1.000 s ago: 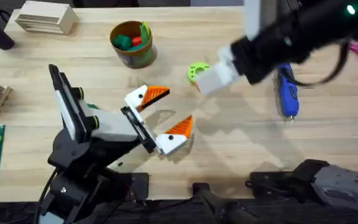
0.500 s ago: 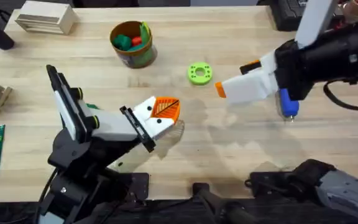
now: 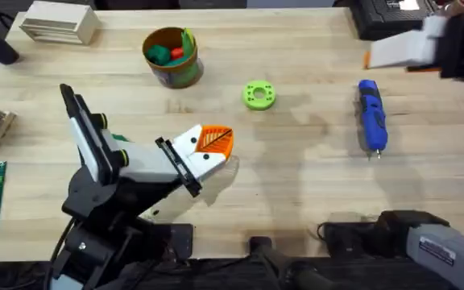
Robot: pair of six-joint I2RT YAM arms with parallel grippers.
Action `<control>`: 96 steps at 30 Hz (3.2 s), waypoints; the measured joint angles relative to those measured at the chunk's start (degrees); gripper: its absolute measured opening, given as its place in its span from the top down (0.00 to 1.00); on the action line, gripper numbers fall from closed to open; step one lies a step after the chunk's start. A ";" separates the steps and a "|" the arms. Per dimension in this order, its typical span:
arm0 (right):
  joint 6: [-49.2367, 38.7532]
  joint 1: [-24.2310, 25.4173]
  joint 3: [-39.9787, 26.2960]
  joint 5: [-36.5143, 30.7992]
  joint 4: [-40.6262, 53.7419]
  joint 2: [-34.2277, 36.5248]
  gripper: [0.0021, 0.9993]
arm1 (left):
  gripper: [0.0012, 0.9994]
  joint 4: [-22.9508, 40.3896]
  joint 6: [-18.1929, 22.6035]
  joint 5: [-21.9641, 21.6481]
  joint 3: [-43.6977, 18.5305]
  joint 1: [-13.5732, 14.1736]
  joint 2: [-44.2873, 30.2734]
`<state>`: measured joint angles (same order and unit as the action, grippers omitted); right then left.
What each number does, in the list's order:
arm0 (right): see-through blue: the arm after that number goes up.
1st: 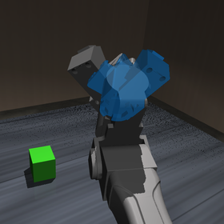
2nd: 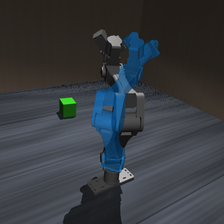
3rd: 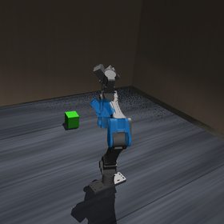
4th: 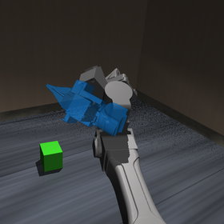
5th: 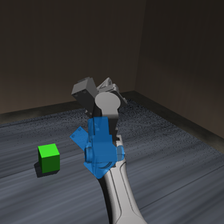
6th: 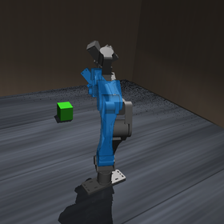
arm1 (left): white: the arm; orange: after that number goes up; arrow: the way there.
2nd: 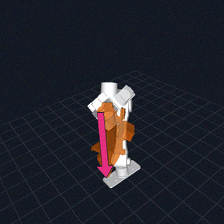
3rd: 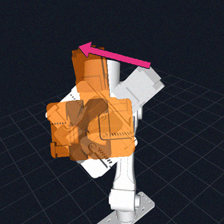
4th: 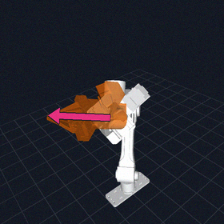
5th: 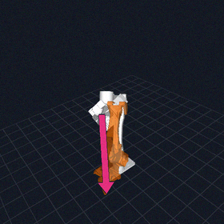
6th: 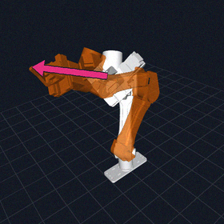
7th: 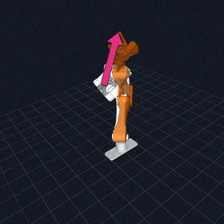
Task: Pick up the gripper from the table and insert it into the empty holder that is missing its gripper. Then pick up a screw, insert it into the mounting hole, and use the screwdriver to tighten it. Finally, clean up the table by picking up the vegetable and placing it into the bucket.
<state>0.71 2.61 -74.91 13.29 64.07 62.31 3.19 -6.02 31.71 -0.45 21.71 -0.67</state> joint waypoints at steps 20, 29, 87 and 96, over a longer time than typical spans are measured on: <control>-10.99 13.86 0.02 -4.32 -2.66 9.74 0.10 | 1.00 0.01 0.00 -0.01 0.00 0.00 -0.02; -17.21 13.86 3.84 -6.98 -7.46 20.70 0.10 | 1.00 0.02 0.00 0.02 0.00 0.00 -0.01; -14.26 14.05 2.56 -10.65 -23.27 7.90 0.97 | 1.00 0.02 0.00 0.01 0.00 0.00 -0.02; -9.03 11.41 9.09 -6.32 -34.21 -7.57 0.97 | 1.00 0.01 0.00 -0.01 0.00 0.00 -0.02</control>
<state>-8.32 14.03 -65.82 6.97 29.86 54.75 3.20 -6.02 31.70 -0.45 21.71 -0.68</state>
